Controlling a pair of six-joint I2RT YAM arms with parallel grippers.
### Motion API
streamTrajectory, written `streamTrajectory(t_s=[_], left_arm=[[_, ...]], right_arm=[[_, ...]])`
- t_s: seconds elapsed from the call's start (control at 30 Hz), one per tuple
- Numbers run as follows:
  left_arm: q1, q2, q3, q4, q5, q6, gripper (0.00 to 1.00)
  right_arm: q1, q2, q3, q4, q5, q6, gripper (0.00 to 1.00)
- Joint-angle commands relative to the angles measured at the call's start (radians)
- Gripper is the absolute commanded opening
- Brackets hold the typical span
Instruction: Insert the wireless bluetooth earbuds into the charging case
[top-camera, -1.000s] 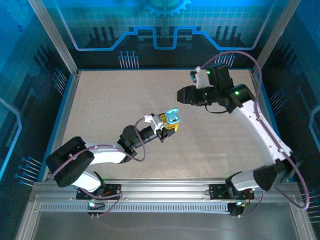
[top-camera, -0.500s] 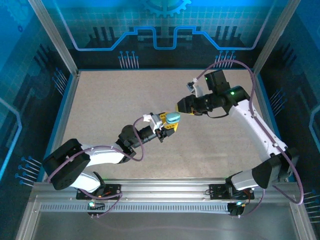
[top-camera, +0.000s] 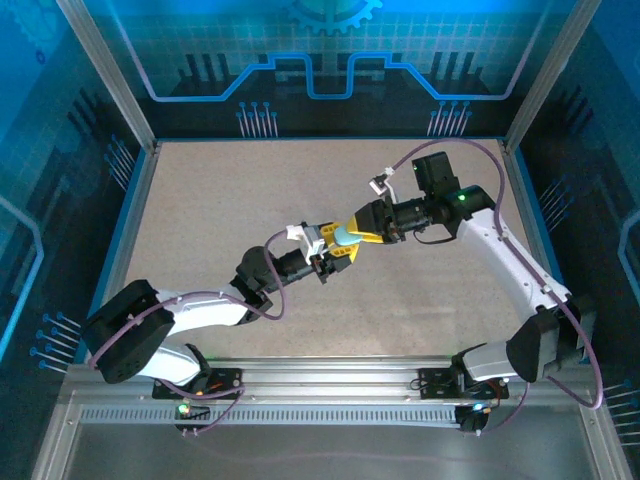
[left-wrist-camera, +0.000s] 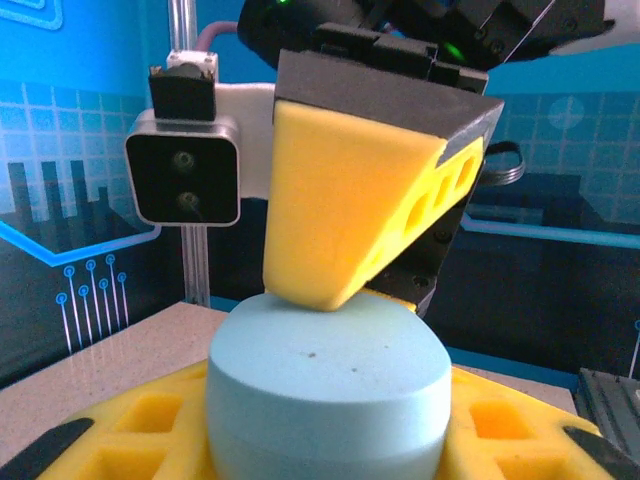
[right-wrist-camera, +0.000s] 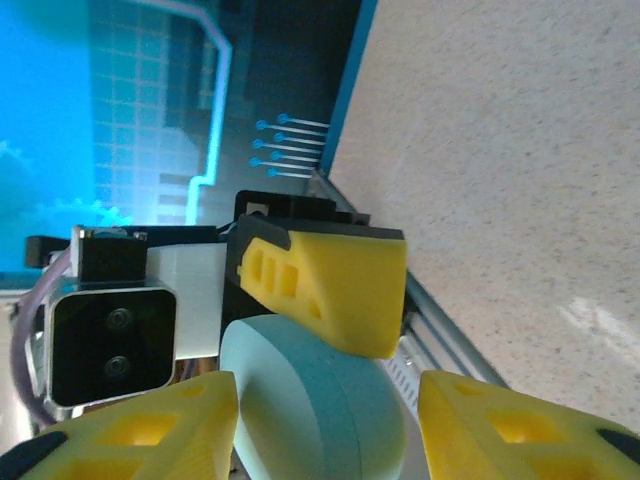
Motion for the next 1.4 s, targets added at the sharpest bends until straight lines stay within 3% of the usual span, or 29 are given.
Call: streamTrajectory(t_s=[0.0, 0.1, 0.3, 0.4, 0.6, 0.83, 0.93, 1.13, 1.37], left_arm=[[-0.004, -0.027, 0.037, 0.019, 0.03, -0.022, 0.39], [-0.003, -0.028, 0.04, 0.011, 0.026, -0.021, 0.39], [-0.003, -0.03, 0.036, -0.018, -0.012, -0.007, 0.47], [-0.003, -0.04, 0.036, -0.071, -0.025, 0.006, 0.5], [-0.002, -0.065, 0.015, -0.148, -0.044, 0.048, 0.65], [-0.002, -0.175, -0.091, -0.213, -0.149, 0.043, 0.74], [-0.001, -0.259, -0.107, -0.312, -0.218, 0.05, 0.77], [0.02, -0.411, -0.066, -0.598, -0.324, 0.042, 0.82], [0.064, -0.504, -0.05, -0.765, -0.366, -0.045, 0.83]], right_arm=[[-0.011, -0.008, -0.014, 0.049, -0.099, 0.022, 0.45], [-0.01, -0.006, -0.019, 0.044, -0.107, 0.02, 0.41], [-0.019, -0.023, -0.034, 0.055, -0.087, 0.027, 0.16], [-0.038, -0.04, -0.059, 0.108, -0.071, 0.071, 0.11], [-0.097, -0.07, -0.119, 0.197, 0.003, 0.143, 0.1], [-0.173, -0.015, -0.271, 0.302, 0.251, 0.194, 0.13], [-0.15, 0.059, -0.317, 0.367, 0.325, 0.197, 0.13], [-0.087, 0.241, -0.361, 0.506, 0.347, 0.231, 0.14], [-0.006, 0.386, -0.336, 0.573, 0.381, 0.24, 0.17]])
